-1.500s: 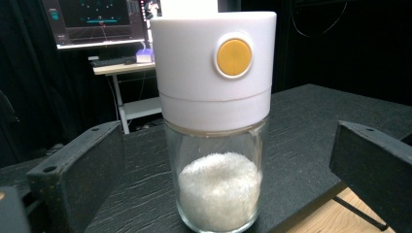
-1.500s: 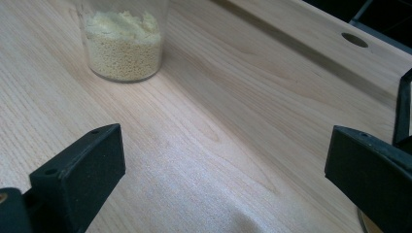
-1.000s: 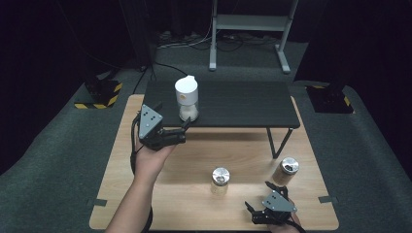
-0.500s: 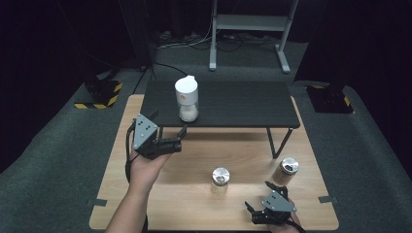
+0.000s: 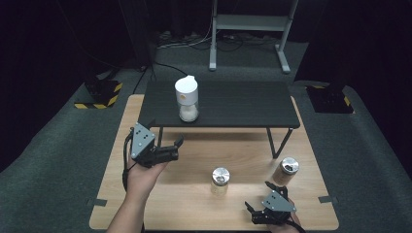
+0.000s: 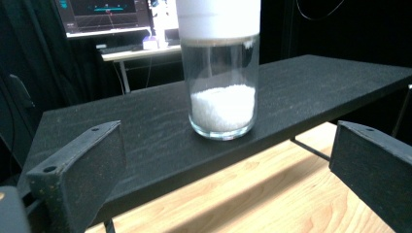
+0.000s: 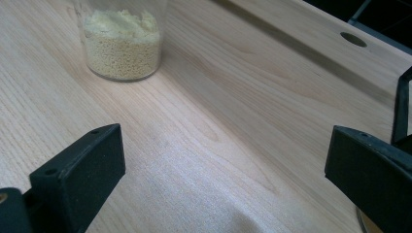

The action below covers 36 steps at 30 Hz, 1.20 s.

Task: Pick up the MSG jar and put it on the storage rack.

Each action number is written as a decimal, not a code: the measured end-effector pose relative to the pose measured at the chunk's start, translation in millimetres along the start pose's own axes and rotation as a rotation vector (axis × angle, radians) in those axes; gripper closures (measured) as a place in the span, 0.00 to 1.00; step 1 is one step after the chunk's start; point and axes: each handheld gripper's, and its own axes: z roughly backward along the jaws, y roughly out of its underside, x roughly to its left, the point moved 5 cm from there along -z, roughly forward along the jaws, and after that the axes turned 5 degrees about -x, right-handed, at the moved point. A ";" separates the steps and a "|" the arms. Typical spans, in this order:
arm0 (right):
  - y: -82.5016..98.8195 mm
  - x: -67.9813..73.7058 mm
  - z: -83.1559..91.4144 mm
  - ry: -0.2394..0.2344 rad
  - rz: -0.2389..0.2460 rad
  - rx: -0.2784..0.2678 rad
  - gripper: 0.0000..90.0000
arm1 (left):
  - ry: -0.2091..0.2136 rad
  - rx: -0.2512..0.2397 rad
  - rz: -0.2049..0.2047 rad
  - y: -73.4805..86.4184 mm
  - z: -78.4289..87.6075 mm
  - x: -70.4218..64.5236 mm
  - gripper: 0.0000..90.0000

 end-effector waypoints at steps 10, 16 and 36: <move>0.0 0.0 -0.1 0.000 0.000 0.001 0.00 | 0.009 0.027 -0.005 19.9 9.0 -3.0 0.00; 0.0 0.1 0.0 0.000 -0.001 -0.001 0.00 | 0.013 0.041 0.002 34.0 14.0 -5.1 0.00; -0.1 0.2 0.0 0.002 0.002 -0.001 0.00 | 0.039 0.130 0.009 97.2 29.2 -11.9 0.00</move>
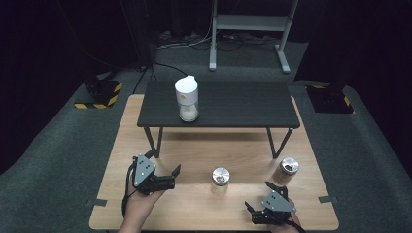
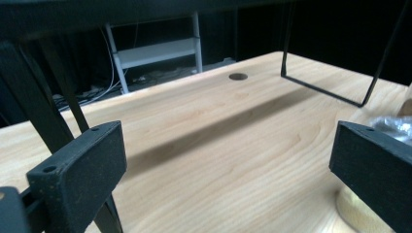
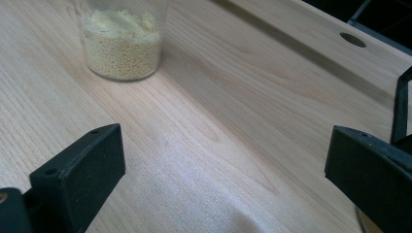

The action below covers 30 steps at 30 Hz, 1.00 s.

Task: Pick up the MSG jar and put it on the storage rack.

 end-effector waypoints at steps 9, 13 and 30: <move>0.0 0.1 0.1 0.000 0.002 0.000 0.00 | 0.019 0.044 0.005 26.7 2.2 -7.5 0.00; 0.0 0.1 0.0 0.001 0.002 0.000 0.00 | 0.033 0.073 0.000 41.0 2.4 -11.9 0.00; 0.0 -0.8 0.5 0.025 -0.005 -0.003 0.00 | 0.071 0.233 -0.056 91.1 7.5 -25.2 0.00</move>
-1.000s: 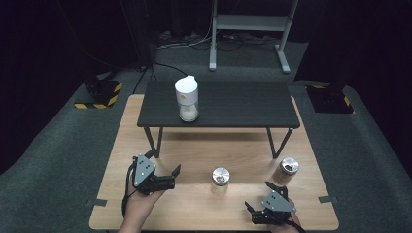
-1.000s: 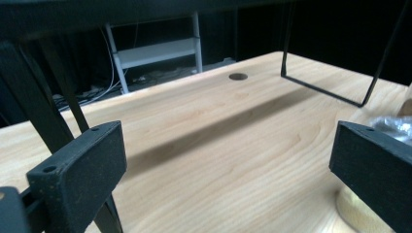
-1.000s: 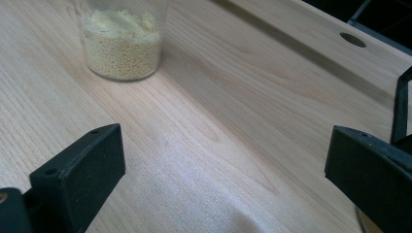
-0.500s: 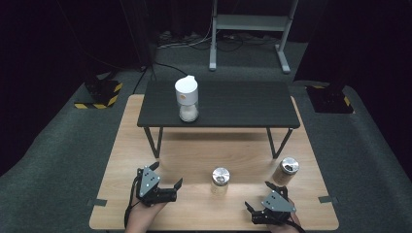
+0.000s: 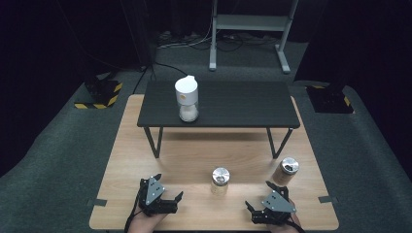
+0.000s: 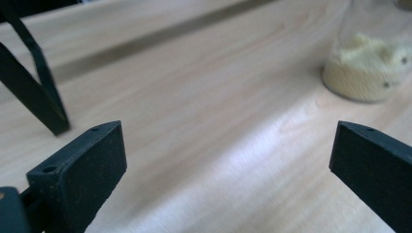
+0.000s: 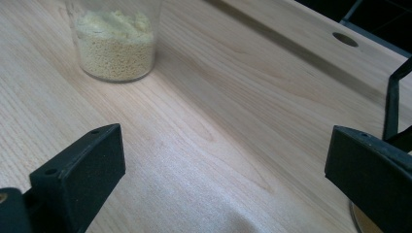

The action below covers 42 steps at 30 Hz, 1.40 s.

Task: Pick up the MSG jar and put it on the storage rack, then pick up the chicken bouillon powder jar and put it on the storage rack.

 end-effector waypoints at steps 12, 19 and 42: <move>0.0 0.9 -0.6 -0.005 0.010 0.005 0.00 | -0.026 0.078 -0.142 8.6 -6.0 -13.7 0.00; -0.5 1.1 0.9 -0.005 0.006 -0.012 0.00 | -0.033 0.087 -0.164 8.9 -6.7 -15.8 0.01; -7.3 -1.2 11.3 0.008 0.008 -0.046 0.00 | -0.013 0.020 -0.129 7.5 -0.3 -13.1 0.01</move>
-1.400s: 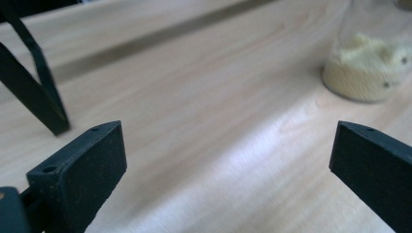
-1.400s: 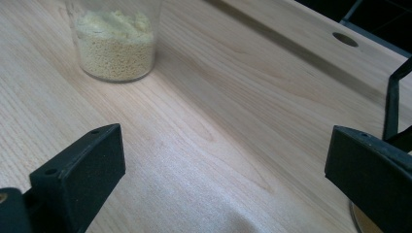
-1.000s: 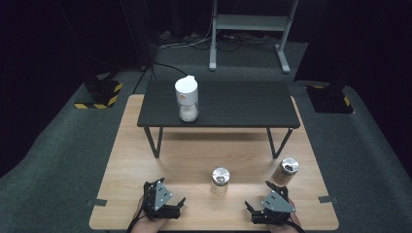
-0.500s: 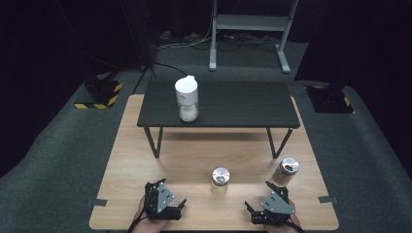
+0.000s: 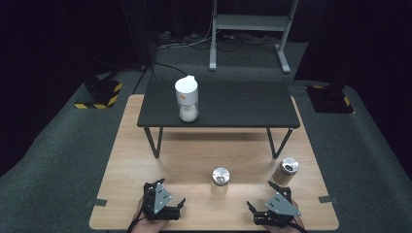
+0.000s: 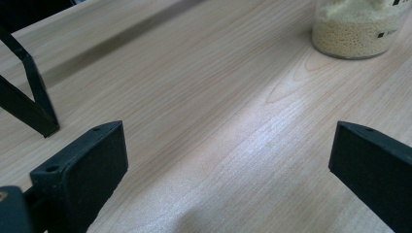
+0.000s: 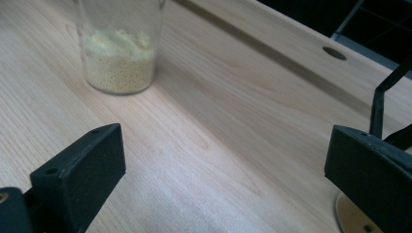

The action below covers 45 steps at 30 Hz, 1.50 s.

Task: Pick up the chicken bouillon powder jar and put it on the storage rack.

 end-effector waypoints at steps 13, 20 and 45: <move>-18.4 4.5 4.6 -0.006 0.021 -0.041 0.00 | 0.018 -0.012 0.005 -0.1 1.0 0.3 0.01; -29.2 6.2 4.2 -0.014 0.010 -0.055 0.00 | 0.024 -0.019 0.016 -0.1 1.5 1.1 0.01; -72.9 16.0 -10.3 -0.038 -0.045 -0.114 0.00 | 0.022 -0.016 0.003 -0.2 1.3 0.0 0.01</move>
